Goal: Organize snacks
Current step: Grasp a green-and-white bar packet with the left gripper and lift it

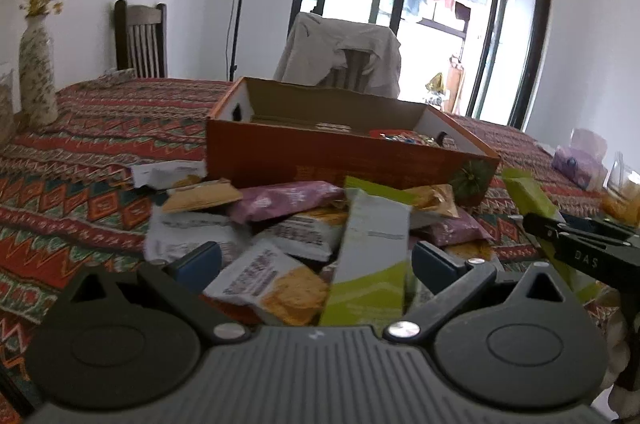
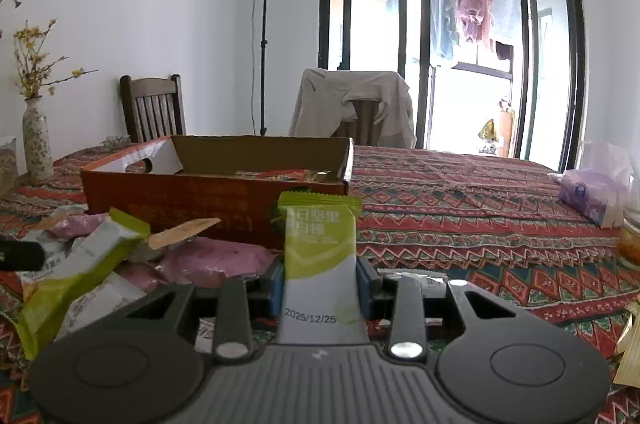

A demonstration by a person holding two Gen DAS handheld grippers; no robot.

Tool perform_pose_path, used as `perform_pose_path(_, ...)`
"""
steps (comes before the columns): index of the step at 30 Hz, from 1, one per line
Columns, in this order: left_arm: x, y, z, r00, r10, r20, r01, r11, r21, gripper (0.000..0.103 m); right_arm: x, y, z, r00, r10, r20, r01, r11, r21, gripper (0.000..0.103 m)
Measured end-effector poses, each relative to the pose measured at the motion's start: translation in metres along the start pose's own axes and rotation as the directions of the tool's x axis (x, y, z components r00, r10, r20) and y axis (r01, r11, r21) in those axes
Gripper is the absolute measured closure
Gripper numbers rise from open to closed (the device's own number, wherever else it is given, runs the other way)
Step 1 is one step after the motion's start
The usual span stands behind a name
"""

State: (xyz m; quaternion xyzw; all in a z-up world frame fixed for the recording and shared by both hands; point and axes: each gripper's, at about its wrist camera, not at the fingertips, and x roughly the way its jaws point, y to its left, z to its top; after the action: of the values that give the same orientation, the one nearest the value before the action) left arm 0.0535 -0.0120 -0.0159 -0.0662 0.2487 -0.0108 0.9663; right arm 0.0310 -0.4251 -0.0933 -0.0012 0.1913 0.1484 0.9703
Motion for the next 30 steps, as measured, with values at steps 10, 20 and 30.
perform_pose_path(10,0.024,-0.022,-0.005,0.998,0.002,-0.057,0.001,0.999,0.051,0.027,0.001,0.001,-0.006,1.000,0.028,-0.005,-0.028,1.000,0.012,0.068)
perform_pose_path(20,0.029,-0.028,-0.007,0.996,-0.054,-0.066,0.058,0.996,0.062,0.049,0.000,0.000,-0.008,0.999,0.047,0.000,-0.047,0.999,0.024,0.067)
perform_pose_path(30,0.020,-0.023,-0.008,0.993,-0.105,-0.062,0.106,0.994,0.021,0.065,-0.001,-0.002,-0.009,0.999,0.052,0.004,-0.052,0.998,0.033,0.067)
